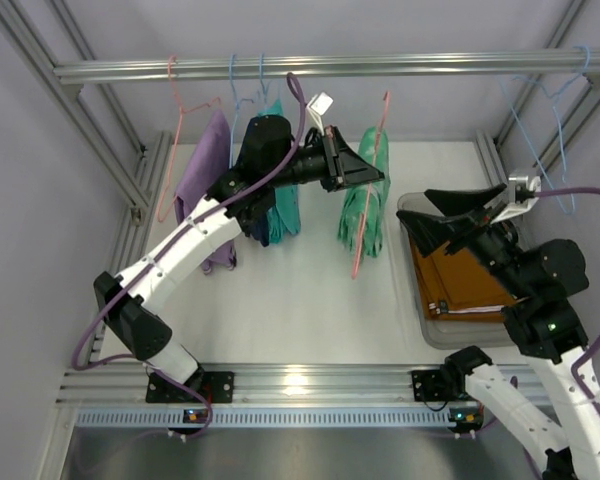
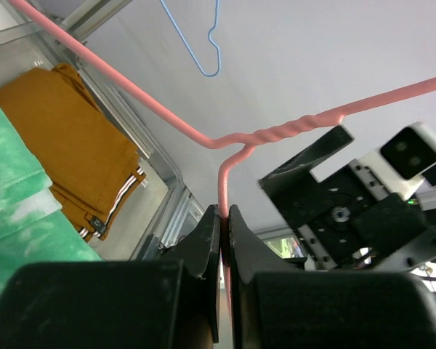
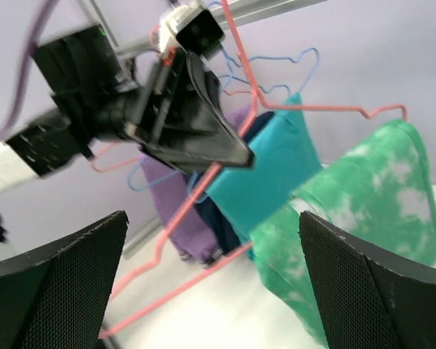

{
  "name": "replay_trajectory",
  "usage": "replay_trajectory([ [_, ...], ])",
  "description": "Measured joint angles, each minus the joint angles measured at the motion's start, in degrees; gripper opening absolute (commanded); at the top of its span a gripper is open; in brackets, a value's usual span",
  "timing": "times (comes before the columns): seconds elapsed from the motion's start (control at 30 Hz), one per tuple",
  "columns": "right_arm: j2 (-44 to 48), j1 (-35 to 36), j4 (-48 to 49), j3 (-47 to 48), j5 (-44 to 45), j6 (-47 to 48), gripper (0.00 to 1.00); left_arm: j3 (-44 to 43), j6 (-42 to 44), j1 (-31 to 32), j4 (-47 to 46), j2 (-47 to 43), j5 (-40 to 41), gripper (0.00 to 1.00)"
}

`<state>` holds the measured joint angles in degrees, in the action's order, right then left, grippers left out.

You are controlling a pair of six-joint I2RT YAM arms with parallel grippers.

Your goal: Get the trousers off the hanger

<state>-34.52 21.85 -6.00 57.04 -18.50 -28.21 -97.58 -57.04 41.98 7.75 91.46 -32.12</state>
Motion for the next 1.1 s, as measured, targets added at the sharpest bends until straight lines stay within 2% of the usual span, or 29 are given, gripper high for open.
replay_trajectory([
  [0.17,3.4,0.0,-2.3,-6.7,0.3,9.5,0.99,-2.8,-0.1,0.0,0.1,0.0,0.0,0.00],
  [0.3,2.1,0.1,-4.9,-10.4,0.0,15.5,0.99,-4.9,-0.1,0.0,0.0,0.0,0.0,0.00],
  [0.87,-11.5,2.8,1.6,-10.4,1.0,25.5,0.99,-6.6,-1.7,0.0,0.1,1.6,0.5,0.00],
  [1.1,-14.8,3.5,4.2,-10.4,4.2,30.6,0.99,-6.7,-1.8,0.0,0.0,1.9,0.5,0.00],
])
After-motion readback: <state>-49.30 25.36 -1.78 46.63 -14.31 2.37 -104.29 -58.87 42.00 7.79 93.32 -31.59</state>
